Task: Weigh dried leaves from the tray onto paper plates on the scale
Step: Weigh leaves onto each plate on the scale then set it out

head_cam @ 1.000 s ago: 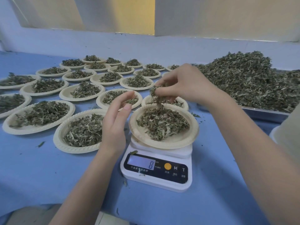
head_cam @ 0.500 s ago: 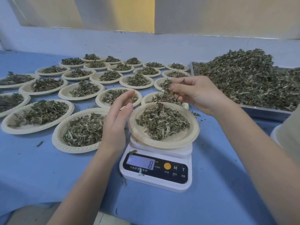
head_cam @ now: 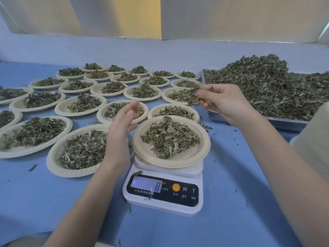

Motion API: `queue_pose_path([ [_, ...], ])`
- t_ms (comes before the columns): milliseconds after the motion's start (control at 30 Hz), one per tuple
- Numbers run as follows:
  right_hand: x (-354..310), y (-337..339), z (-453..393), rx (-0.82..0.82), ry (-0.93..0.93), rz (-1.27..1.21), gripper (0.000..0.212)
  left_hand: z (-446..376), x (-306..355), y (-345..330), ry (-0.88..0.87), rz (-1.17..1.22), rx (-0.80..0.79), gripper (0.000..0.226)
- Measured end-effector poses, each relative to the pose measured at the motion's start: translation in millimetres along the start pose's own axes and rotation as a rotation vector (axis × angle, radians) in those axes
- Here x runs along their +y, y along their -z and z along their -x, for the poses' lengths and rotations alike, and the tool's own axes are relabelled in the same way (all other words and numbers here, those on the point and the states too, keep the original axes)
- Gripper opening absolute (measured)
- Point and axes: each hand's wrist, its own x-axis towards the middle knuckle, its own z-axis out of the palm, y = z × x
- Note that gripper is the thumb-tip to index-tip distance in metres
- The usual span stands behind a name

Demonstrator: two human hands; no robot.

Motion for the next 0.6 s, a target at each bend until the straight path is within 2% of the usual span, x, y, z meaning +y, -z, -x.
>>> queue_pose_path([
  [100, 3, 17, -16, 0.173, 0.053, 0.282, 0.014, -14, 6, -3, 0.075, 0.047, 0.003, 0.035],
  [200, 9, 28, -34, 0.36, 0.215, 0.652, 0.011, -28, 9, -7, 0.123, 0.001, -0.033, 0.027],
  [267, 14, 34, -43, 0.412, 0.288, 0.911, 0.019, -36, 9, -10, 0.136, -0.028, -0.044, 0.028],
  [333, 20, 43, -51, 0.299, 0.164, 1.09, 0.028, -41, 9, -12, 0.141, -0.035, -0.04, 0.03],
  [400, 24, 47, -53, 0.04, -0.098, 1.332, 0.061, -44, 9, -12, 0.145, -0.018, -0.03, 0.031],
  [433, 25, 48, -51, -0.066, -0.192, 1.429, 0.076, -44, 8, -12, 0.145, -0.007, -0.026, 0.032],
  [467, 25, 46, -49, -0.119, -0.218, 1.472, 0.083, -44, 7, -11, 0.143, 0.002, -0.023, 0.032],
  [533, 23, 38, -41, -0.126, -0.094, 1.41, 0.073, -39, 4, -10, 0.13, 0.014, -0.029, 0.031],
  [600, 20, 23, -26, -0.145, 0.157, 1.203, 0.051, -34, 2, -10, 0.105, 0.008, -0.043, 0.033],
])
